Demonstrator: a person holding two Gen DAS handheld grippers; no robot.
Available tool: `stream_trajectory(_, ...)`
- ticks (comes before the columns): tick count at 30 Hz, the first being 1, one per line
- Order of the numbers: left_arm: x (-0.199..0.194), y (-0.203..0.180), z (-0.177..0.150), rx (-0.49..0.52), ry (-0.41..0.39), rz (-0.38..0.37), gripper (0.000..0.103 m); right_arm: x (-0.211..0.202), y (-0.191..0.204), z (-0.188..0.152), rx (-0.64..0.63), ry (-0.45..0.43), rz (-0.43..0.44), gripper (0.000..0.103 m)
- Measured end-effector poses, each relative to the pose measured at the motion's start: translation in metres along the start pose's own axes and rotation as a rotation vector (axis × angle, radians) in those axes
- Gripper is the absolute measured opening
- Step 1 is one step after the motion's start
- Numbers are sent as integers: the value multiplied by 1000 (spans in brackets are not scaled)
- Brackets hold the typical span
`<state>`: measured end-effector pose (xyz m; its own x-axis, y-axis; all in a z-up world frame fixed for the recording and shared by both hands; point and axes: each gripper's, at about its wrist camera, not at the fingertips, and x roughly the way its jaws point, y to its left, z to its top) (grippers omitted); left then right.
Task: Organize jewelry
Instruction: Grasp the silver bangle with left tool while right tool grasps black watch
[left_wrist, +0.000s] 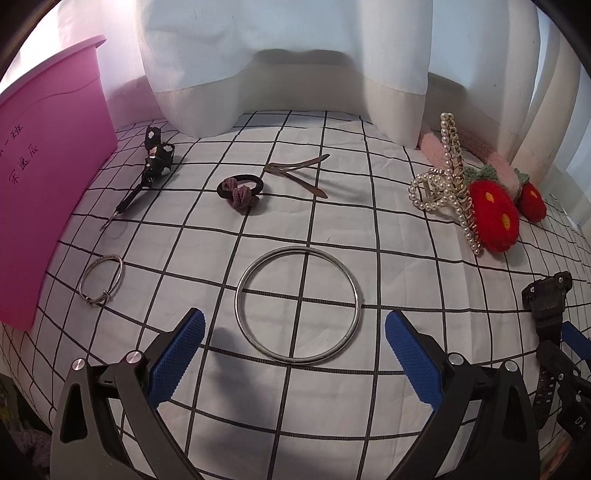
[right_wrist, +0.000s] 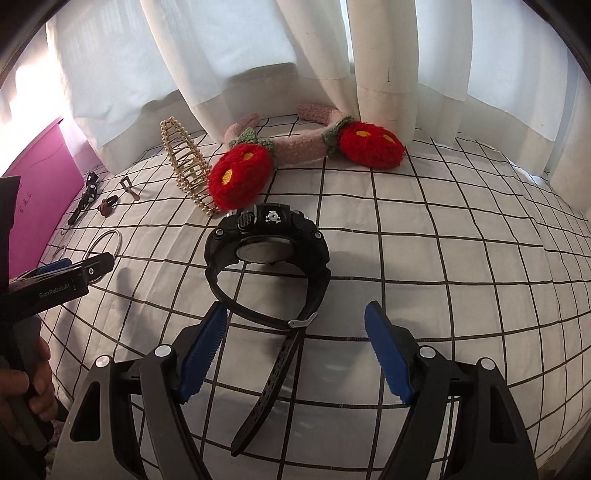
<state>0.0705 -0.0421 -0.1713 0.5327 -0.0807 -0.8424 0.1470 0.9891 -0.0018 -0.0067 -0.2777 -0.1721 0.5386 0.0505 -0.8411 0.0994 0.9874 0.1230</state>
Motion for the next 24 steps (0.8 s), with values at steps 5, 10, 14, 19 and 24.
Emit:
stream_trajectory(5, 8, 0, 4, 1, 14, -4, 96, 7, 3, 1, -5, 11, 10, 73)
stream_trajectory(10, 11, -2, 9, 6, 8, -6, 97, 12, 7, 4, -26, 9, 8, 73)
stream_trajectory(14, 13, -2, 11, 8, 2, -4, 98, 16, 13, 9, -51, 11, -4, 74)
stream_trajectory(19, 16, -2, 15, 4, -12, -4, 98, 22, 16, 16, -62, 14, -28, 74)
stream_trajectory(24, 18, -3, 15, -9, -28, 8, 98, 27, 22, 22, -85, 17, -67, 77)
